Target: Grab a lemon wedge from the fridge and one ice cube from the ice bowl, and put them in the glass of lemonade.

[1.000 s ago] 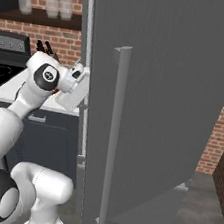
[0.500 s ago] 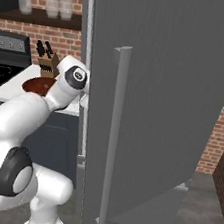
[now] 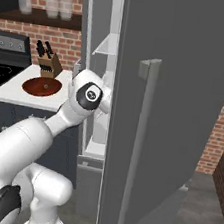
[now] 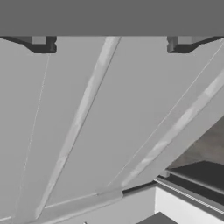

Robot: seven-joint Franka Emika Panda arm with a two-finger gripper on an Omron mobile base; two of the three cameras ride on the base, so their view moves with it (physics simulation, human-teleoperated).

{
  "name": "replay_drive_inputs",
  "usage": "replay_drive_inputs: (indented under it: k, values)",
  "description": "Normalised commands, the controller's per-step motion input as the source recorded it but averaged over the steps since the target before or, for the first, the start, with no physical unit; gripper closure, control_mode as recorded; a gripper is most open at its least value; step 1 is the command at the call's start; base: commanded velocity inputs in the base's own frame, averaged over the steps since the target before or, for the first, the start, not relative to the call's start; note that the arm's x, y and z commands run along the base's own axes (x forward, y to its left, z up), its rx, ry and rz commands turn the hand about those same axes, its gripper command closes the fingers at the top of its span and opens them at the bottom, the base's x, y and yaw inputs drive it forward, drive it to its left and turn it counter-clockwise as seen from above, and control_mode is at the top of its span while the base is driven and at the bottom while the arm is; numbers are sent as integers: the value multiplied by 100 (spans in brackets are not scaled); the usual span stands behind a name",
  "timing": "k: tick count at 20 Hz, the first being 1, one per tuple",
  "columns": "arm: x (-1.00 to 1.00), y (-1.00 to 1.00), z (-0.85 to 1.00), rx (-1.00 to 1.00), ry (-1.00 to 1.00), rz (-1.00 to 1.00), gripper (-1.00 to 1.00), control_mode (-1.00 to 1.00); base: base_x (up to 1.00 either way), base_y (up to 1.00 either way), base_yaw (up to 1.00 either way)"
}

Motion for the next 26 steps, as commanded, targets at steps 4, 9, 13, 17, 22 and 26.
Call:
replay_drive_inputs:
  k: [4, 9, 13, 17, 22, 26]
  values:
    - [-85, -100, -7, -4, -6, -6, -100, -100, 0, 0, 0]
    - [-45, -81, 0, -4, -7, 0, -100, -100, 0, 0, 0]
    - [-28, 19, 1, -3, -2, 0, -100, -100, 0, 0, 0]
    - [-2, 80, 0, 2, -10, 0, -100, -100, 0, 0, 0]
    - [-20, 100, 2, 16, -23, -2, -100, -100, 0, 0, 0]
    - [-56, 100, 0, 25, -33, 0, -100, -100, 0, 0, 0]
